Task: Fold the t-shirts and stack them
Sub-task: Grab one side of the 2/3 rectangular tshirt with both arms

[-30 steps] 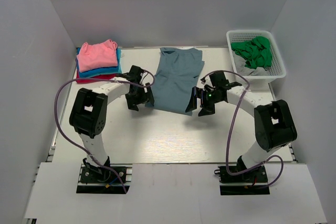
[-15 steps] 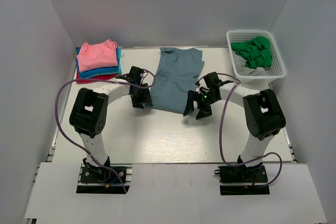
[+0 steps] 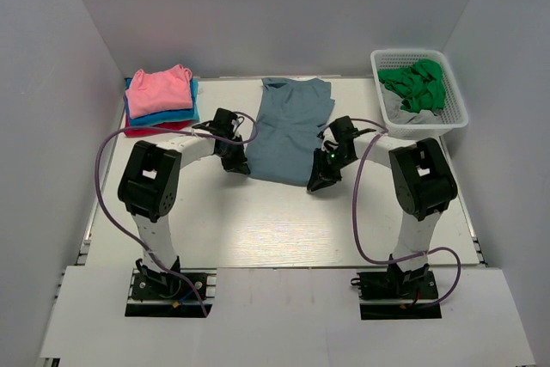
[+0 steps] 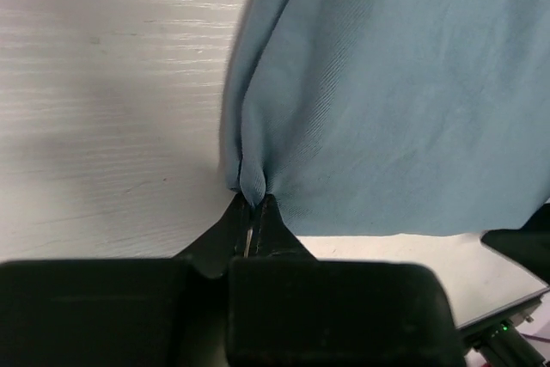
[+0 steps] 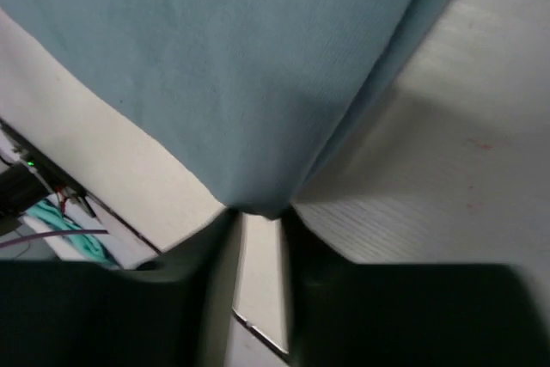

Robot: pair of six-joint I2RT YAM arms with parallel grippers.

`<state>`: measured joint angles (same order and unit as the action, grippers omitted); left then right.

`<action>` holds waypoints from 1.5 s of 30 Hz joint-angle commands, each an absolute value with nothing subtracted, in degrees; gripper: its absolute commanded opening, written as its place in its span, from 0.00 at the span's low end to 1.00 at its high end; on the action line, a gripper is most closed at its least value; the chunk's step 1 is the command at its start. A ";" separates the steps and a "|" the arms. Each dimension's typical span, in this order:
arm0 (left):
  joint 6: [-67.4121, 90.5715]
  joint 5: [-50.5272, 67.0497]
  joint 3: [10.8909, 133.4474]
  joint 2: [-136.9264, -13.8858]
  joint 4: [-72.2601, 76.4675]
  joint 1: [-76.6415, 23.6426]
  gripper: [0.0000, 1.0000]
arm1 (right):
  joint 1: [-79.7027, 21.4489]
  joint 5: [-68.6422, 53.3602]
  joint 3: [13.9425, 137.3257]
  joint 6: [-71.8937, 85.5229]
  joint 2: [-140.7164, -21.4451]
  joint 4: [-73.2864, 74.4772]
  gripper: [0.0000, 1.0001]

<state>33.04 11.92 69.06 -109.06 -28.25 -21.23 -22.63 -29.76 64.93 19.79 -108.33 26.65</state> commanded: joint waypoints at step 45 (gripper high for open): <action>35.16 15.65 88.23 -85.78 -68.99 -25.05 0.00 | -31.20 -26.55 61.96 26.63 -66.71 43.16 0.00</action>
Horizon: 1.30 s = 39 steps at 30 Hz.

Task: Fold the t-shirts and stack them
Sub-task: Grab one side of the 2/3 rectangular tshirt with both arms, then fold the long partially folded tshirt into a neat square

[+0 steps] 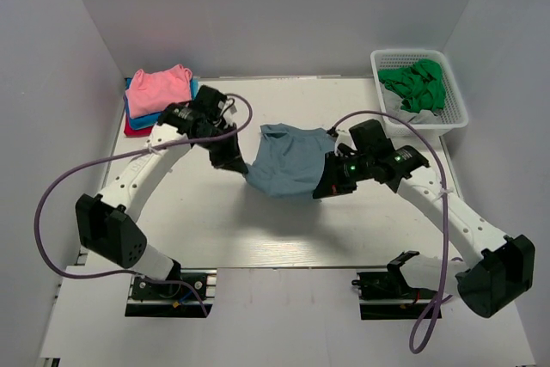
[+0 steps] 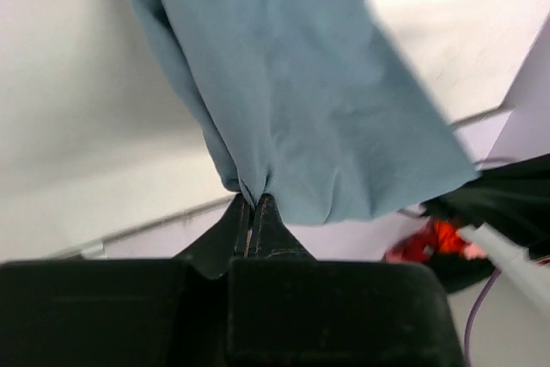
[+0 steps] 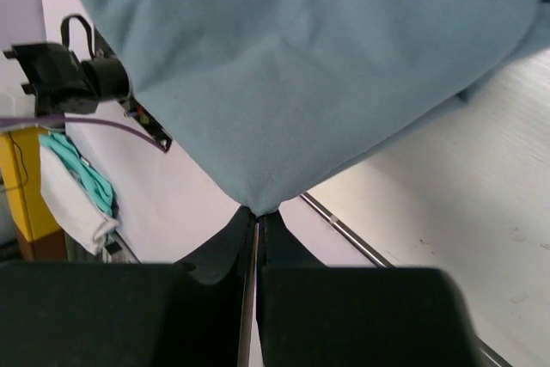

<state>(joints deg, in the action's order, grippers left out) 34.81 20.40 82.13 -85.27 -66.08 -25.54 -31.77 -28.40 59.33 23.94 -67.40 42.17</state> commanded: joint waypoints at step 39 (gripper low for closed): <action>33.49 16.77 127.97 -124.88 -46.36 -21.88 0.00 | -12.49 -24.34 73.73 28.39 -89.20 23.65 0.00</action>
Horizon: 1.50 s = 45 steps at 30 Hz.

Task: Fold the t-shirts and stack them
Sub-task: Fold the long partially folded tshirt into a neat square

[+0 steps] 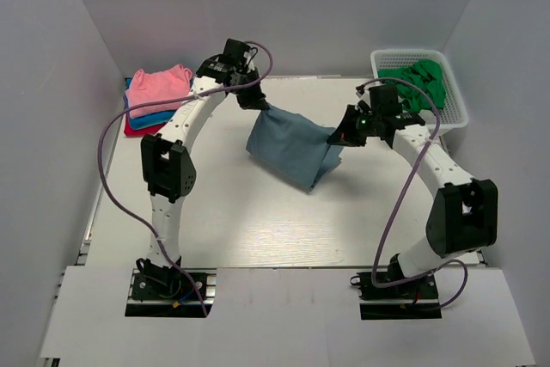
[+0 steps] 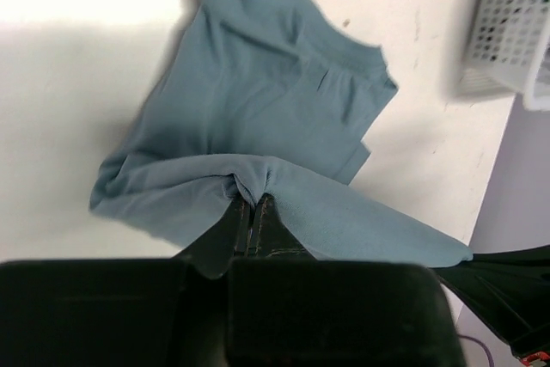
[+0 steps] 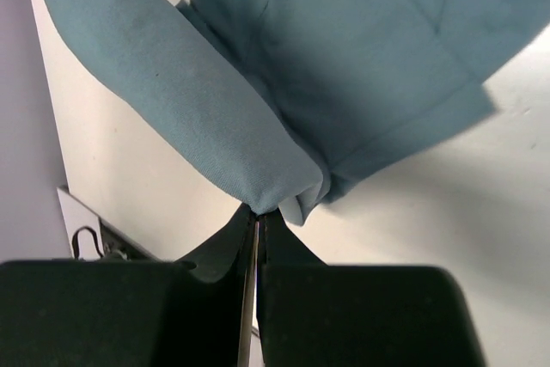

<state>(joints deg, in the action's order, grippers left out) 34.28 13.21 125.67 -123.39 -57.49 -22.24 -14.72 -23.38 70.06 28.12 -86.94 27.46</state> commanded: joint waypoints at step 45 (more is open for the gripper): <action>32.78 27.19 109.27 -128.59 -18.11 -25.31 1.00 | -9.92 -23.99 76.11 30.24 -99.66 14.85 0.90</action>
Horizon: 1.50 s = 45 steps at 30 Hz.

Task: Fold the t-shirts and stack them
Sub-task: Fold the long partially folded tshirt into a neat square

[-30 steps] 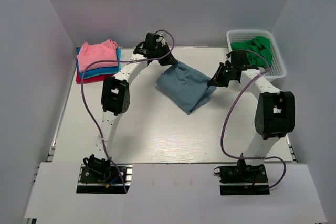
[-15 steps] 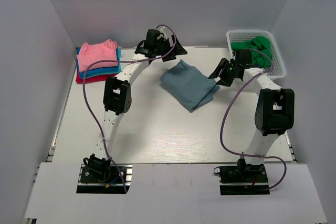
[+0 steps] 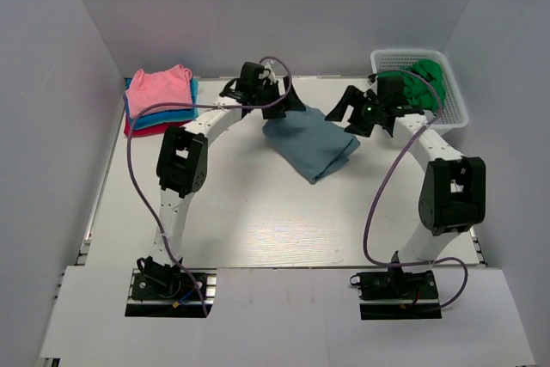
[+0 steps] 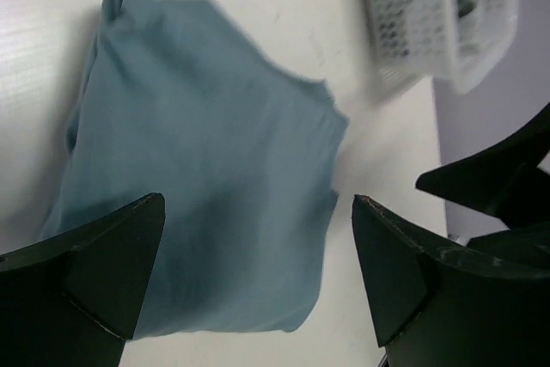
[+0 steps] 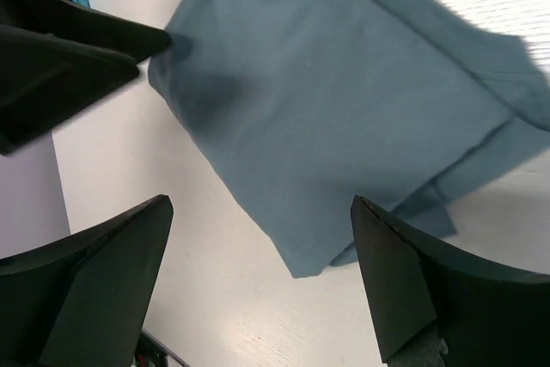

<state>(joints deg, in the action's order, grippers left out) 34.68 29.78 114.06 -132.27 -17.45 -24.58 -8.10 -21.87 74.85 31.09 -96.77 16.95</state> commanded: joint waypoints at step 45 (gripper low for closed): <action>30.06 7.46 79.63 -106.35 -28.57 -22.51 0.65 | -22.77 -8.62 70.92 26.45 -99.13 17.31 0.90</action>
<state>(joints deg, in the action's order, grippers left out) 30.79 4.29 77.52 -107.63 -32.95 -23.29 -23.09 -11.84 66.70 24.21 -97.06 17.52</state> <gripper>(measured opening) 0.675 0.902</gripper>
